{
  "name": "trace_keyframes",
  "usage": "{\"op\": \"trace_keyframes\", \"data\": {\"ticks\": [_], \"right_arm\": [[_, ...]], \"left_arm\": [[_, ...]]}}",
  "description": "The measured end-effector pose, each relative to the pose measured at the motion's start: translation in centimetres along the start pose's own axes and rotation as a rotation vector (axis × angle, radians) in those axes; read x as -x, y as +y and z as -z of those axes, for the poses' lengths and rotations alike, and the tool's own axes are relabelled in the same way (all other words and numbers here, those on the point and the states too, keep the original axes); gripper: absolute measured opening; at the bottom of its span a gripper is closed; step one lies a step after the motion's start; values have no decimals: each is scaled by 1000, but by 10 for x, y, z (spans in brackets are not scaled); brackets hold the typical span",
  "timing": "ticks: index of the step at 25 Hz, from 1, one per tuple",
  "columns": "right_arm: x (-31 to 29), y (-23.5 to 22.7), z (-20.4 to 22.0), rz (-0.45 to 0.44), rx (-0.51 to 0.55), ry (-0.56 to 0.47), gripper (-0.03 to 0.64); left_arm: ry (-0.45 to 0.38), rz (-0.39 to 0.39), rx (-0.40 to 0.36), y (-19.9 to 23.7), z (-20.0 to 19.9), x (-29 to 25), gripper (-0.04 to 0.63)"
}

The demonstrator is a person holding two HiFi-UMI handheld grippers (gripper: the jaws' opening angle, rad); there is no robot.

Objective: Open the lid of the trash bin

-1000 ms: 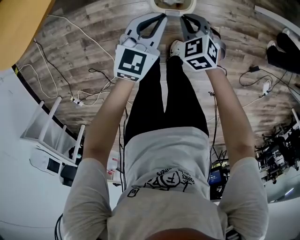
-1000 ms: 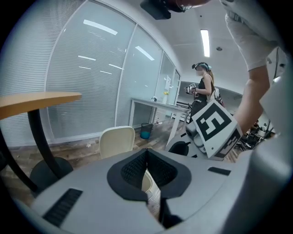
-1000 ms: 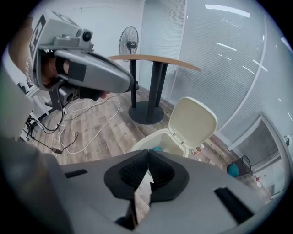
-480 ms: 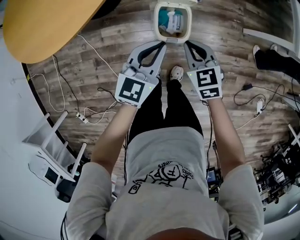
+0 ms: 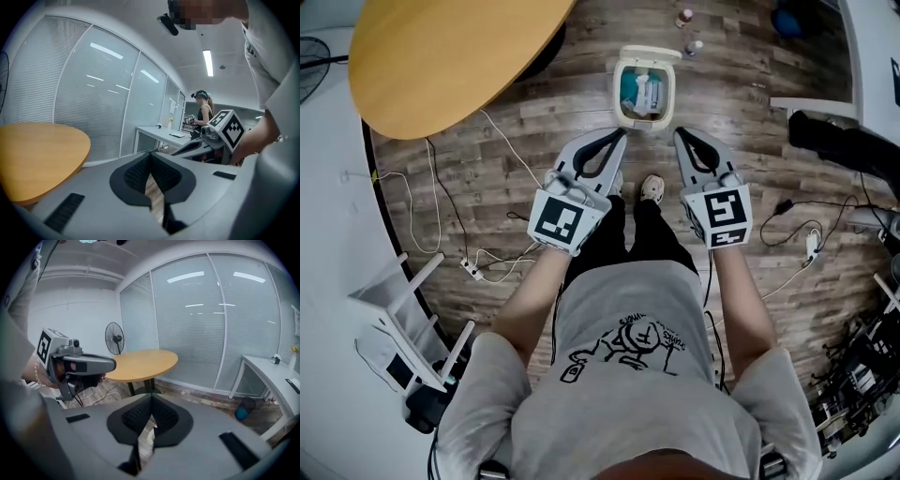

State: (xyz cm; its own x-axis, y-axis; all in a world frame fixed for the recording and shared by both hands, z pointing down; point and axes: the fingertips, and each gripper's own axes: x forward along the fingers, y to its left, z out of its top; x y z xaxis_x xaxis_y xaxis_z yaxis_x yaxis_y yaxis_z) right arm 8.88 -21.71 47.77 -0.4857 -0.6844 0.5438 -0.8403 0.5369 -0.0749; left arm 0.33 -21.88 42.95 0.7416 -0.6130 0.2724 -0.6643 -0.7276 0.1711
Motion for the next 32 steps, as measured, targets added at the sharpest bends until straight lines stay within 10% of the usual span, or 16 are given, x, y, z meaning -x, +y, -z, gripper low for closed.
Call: {"op": "trace_keyframes", "data": {"ticks": [32], "right_arm": [[186, 62, -193, 50, 130, -349, 6]], "left_arm": [[-256, 87, -55, -91, -205, 120, 18]]}}
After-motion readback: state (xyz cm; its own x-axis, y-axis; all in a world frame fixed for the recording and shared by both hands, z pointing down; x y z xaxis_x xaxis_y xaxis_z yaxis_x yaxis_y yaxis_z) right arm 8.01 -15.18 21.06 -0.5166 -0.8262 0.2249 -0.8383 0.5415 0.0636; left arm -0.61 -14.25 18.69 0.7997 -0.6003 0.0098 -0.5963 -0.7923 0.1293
